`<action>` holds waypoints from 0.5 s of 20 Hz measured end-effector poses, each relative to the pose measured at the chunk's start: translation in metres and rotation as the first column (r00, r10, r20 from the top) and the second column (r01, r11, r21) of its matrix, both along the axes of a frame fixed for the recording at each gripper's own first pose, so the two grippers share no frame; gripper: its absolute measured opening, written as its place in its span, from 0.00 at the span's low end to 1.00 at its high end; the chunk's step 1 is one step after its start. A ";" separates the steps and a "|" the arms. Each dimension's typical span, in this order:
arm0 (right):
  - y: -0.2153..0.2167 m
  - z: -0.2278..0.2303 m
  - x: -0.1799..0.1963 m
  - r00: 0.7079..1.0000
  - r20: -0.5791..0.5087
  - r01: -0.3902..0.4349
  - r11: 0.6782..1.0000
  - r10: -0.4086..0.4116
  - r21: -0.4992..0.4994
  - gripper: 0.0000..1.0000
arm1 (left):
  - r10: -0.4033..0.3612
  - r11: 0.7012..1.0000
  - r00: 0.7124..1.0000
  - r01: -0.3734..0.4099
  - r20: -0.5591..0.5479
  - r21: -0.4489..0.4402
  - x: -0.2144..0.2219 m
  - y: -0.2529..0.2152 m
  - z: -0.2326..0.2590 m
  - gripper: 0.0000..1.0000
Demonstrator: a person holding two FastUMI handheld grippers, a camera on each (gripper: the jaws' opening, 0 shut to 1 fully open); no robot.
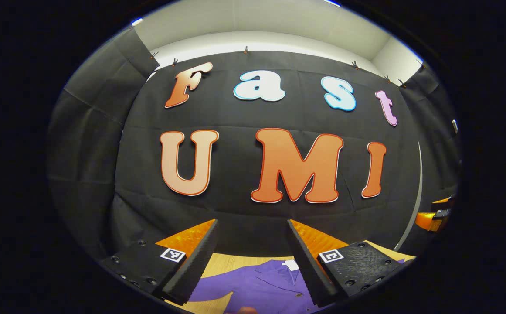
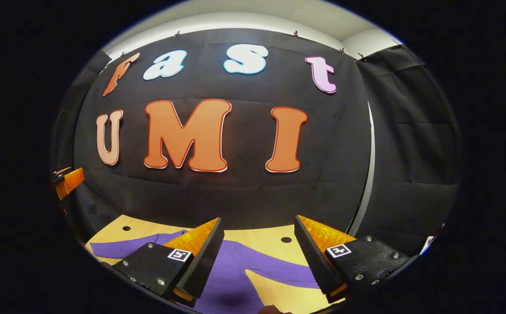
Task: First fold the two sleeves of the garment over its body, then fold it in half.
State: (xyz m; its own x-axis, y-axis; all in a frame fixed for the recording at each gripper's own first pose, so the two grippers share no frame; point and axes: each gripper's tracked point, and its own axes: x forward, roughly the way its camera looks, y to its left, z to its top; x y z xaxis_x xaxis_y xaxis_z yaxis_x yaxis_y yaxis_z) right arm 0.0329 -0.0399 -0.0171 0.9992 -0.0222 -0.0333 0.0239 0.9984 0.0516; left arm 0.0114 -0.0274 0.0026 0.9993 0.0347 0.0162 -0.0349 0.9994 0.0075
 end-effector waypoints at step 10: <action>-0.030 -0.023 0.017 0.999 -0.037 0.024 0.999 -0.026 -0.038 0.97 | 0.012 1.000 0.999 -0.012 -0.034 0.011 0.005 -0.026 -0.015 0.95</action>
